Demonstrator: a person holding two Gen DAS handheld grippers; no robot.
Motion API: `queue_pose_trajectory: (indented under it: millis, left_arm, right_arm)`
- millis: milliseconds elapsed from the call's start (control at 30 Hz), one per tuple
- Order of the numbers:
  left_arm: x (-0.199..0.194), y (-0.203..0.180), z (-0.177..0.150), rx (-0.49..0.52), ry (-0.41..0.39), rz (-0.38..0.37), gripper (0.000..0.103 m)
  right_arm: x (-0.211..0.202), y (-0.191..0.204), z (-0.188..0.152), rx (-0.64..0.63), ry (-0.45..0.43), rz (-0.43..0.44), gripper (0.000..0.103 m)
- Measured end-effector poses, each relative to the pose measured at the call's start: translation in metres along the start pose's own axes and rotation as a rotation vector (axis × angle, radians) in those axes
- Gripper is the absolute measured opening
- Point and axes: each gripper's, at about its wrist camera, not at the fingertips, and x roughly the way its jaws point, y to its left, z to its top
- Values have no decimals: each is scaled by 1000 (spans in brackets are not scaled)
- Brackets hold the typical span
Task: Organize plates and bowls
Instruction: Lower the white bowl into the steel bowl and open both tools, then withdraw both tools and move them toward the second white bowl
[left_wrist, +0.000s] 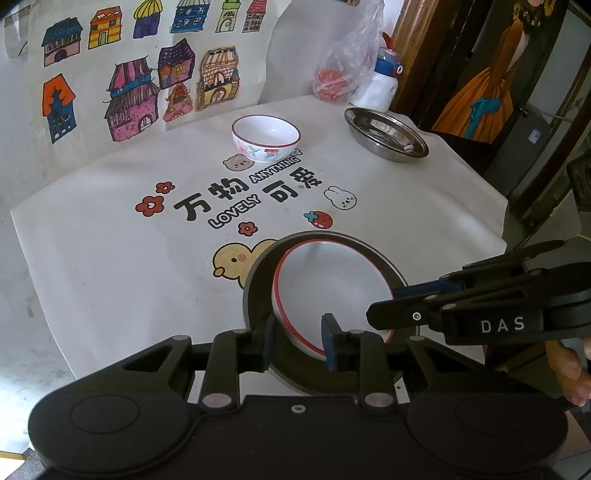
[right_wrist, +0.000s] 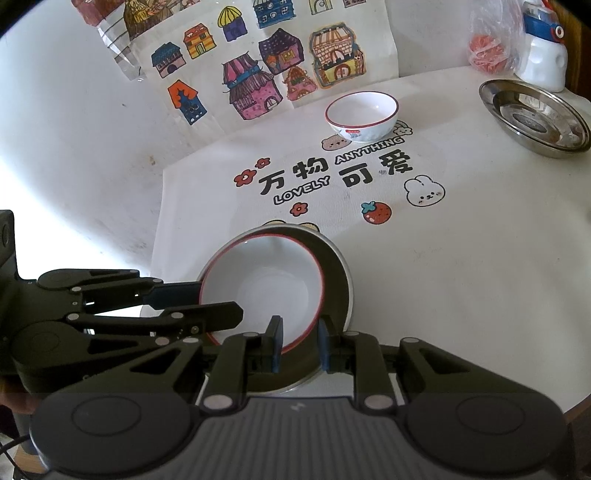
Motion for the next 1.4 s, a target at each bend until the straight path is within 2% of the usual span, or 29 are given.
queue_pose_trajectory:
  millis: [600,1033,1200,1333,1400]
  left_arm:
    - [-3,1,0,-2,-8,-23,37]
    - [-9,1,-1,-1,-25,-42,46]
    - [-15,2,-1,-1,-50,-42,51]
    - [-18,6,-1,-18,-65,-38,59]
    - [-19,9,-1,-31,-68,-40,60]
  right_arm:
    - [-1,0,0,-2,0,0,24]
    - [-4,1,-3,-7,-4,6,25]
    - [-9,1,-5,-12,-18,13,32]
    - [-12,0,-5,-10,-31,22,37]
    - [-15,0,-5,-7,-40,27,43]
